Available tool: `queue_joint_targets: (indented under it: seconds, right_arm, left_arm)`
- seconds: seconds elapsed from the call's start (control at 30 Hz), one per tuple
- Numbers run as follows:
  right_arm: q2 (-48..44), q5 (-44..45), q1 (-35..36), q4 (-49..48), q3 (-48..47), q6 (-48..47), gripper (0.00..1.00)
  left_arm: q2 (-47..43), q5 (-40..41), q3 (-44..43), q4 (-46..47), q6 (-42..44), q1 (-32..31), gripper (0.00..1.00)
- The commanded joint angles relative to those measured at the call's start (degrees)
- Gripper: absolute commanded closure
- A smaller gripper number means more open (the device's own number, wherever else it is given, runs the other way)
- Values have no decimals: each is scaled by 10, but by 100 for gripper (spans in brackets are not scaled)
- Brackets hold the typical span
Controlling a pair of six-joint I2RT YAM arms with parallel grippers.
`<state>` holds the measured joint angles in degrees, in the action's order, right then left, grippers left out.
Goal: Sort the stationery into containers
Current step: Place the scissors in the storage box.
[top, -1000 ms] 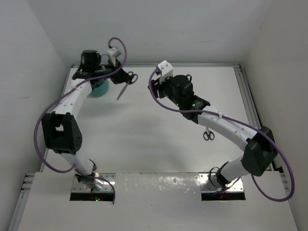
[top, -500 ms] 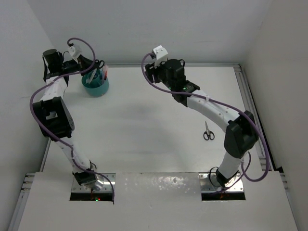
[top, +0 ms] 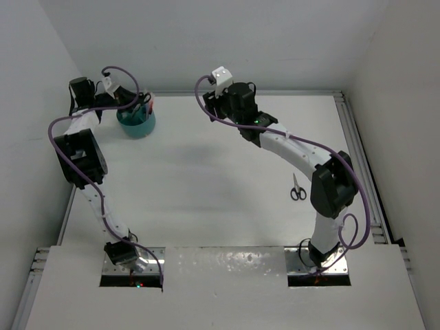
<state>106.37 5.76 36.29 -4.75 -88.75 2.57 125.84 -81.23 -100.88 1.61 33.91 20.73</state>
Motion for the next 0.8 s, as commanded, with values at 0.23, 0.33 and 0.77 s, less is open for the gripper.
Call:
queue_joint_targets:
  seconds: [0.23,0.33,0.77]
  right_arm:
    - [-13,14,0,11,-28,-17,41]
    - [-12,16,0,14,-32,-19,41]
    - [-35,43,5,46,-22,-6,36]
  left_arm:
    - [31,-41,-23,-9,72,9,100]
    - [34,-44,-24,-14,77,12,100]
    - [16,-31,-33,-72,76,23,46]
